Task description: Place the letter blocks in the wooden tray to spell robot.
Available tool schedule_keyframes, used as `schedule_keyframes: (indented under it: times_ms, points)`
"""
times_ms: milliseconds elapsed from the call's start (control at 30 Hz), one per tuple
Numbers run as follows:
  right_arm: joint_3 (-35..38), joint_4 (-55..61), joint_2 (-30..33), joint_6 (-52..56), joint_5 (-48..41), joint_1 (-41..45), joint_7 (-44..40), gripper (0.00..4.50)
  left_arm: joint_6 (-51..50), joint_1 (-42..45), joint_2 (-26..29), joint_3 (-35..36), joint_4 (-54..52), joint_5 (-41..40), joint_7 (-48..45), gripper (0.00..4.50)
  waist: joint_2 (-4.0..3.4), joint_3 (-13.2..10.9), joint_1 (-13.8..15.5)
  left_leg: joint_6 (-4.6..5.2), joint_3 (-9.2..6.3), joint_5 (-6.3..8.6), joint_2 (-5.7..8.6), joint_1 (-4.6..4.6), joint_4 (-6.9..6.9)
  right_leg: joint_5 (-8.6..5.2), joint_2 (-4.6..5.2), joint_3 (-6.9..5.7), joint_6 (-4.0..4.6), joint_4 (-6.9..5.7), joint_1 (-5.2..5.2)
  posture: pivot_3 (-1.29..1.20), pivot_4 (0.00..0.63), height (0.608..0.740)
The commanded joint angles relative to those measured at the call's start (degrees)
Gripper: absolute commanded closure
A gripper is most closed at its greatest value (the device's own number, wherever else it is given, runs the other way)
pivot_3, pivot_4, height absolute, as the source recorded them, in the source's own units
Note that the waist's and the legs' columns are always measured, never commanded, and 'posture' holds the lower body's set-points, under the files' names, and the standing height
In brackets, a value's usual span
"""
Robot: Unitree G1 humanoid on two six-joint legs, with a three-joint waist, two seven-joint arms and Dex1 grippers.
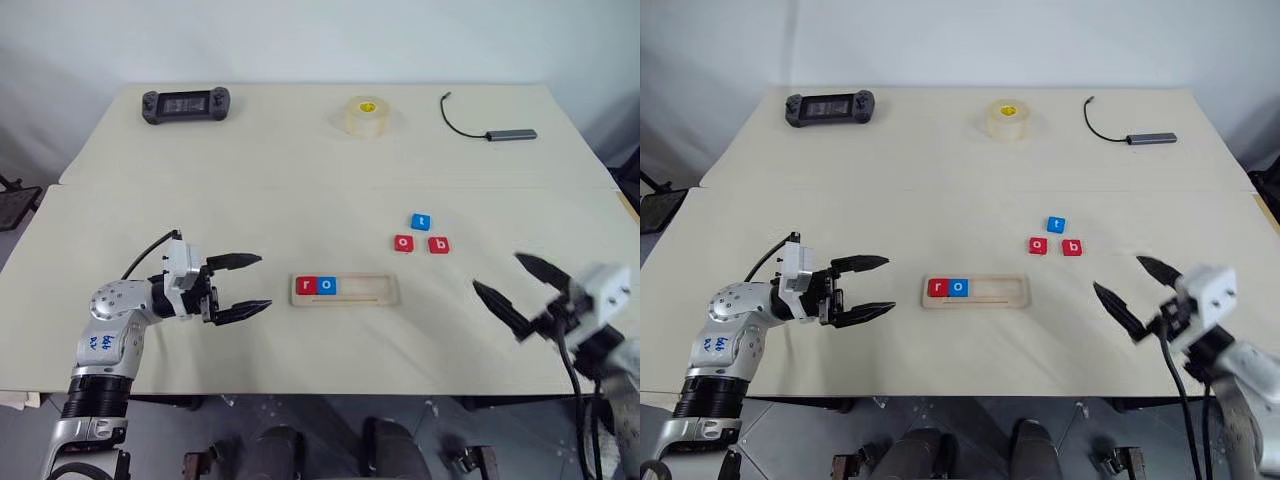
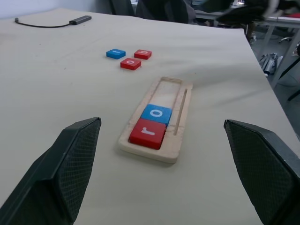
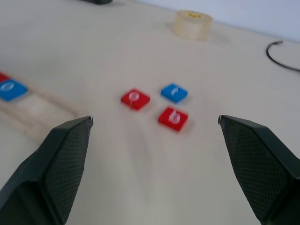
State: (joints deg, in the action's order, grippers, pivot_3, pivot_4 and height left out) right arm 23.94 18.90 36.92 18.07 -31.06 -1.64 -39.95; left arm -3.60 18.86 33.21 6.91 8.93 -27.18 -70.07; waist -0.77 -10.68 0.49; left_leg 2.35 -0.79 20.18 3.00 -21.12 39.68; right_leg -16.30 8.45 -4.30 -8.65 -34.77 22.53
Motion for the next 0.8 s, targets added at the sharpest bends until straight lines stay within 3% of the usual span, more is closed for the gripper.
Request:
schedule_keyframes:
  times_ms: [33, 167, 333, 800]
  points:
    - [-5.04, -1.17, 4.07, 12.73, 0.43, 9.42, 5.55, 0.00, 0.27, -0.77, 0.06, 1.42, -3.24, -0.44, 2.26, 0.04, 0.00, 0.00, -0.03, 0.00, -0.01, 0.00, 0.00, -0.01, -0.01, 0.00, 0.00, -0.01, 0.01, 0.01, 0.01, 0.00, 0.150, 0.740]
    - [-11.92, -6.54, 4.72, 24.82, 3.66, 21.71, 11.56, 0.00, 1.02, -2.48, -0.01, 1.64, -4.53, 0.42, 4.05, 0.04, 0.00, 0.00, -0.24, 0.00, -0.12, 0.00, 0.00, -0.11, -0.03, -0.03, 0.03, -0.09, 0.05, 0.05, 0.04, 0.00, 0.150, 0.740]
    - [-18.92, -14.19, 2.10, 32.44, 7.50, 32.59, 14.97, 0.00, 1.73, -4.81, 0.16, 1.84, -6.38, 1.03, 5.70, 0.04, 0.00, -0.01, -0.42, 0.01, -0.15, 0.01, 0.08, -0.19, -0.07, -0.03, 0.05, -0.14, 0.06, 0.08, 0.10, 0.00, 0.150, 0.740]
    - [-20.01, -14.54, -2.25, 38.87, 9.24, 37.58, 17.17, 0.00, 4.73, -5.56, 0.44, 1.88, -6.80, 2.45, 8.28, 0.04, 0.00, -0.01, -0.54, 0.01, -0.12, 0.01, 0.11, -0.21, -0.13, -0.03, 0.04, -0.15, 0.06, 0.06, 0.15, 0.00, 0.150, 0.740]
